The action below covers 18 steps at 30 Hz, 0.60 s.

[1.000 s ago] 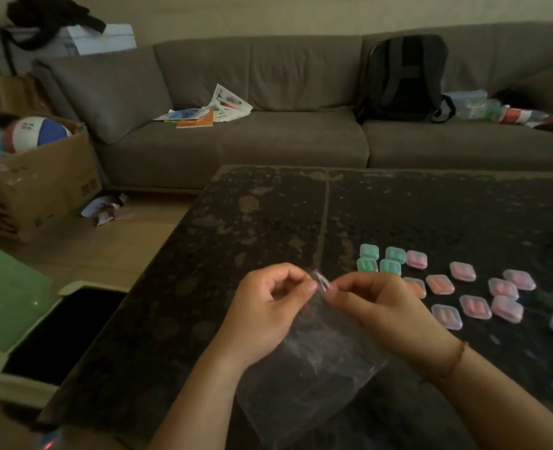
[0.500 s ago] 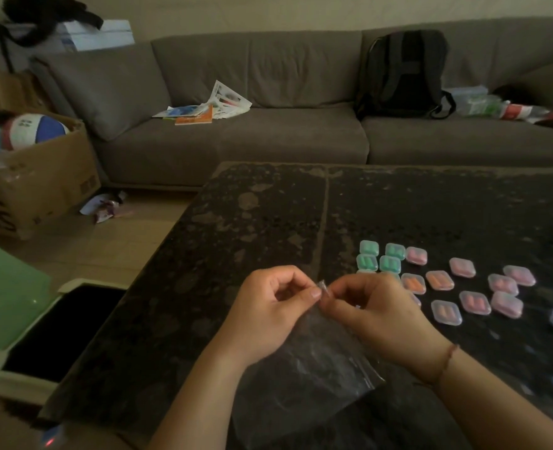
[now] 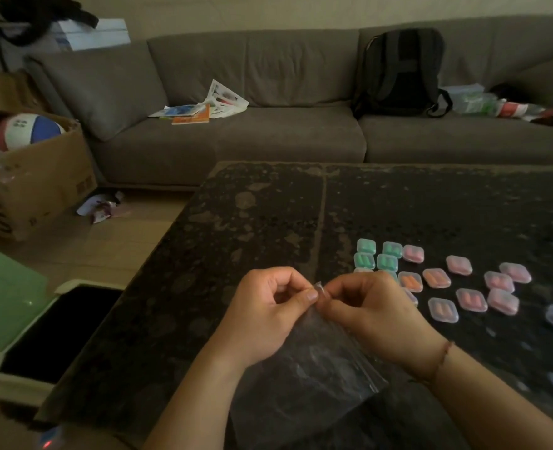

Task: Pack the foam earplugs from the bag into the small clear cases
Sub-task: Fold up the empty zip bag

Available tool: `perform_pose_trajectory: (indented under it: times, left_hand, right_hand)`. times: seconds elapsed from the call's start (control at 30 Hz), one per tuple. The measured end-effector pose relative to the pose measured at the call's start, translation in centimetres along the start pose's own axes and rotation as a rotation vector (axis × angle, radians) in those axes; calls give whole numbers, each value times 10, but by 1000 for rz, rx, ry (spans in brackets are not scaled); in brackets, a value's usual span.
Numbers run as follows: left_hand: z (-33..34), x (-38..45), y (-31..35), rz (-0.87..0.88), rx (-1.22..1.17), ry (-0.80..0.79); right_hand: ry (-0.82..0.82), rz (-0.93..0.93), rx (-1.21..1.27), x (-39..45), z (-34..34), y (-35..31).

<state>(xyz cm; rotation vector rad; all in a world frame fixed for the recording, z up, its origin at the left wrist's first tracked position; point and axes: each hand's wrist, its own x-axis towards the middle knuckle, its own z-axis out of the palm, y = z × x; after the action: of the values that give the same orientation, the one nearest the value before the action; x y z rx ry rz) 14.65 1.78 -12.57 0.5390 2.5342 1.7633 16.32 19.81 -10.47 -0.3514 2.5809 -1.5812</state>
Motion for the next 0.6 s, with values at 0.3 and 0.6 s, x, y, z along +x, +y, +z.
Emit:
perform_pose_trajectory:
  times: [0.3, 0.6]
  left_hand:
    - [5, -1, -1, 64, 109, 131]
    - [1, 0, -7, 6, 176, 282]
  right_hand:
    - [-3, 31, 5, 1, 7, -5]
    - [-161, 141, -58, 8, 5, -10]
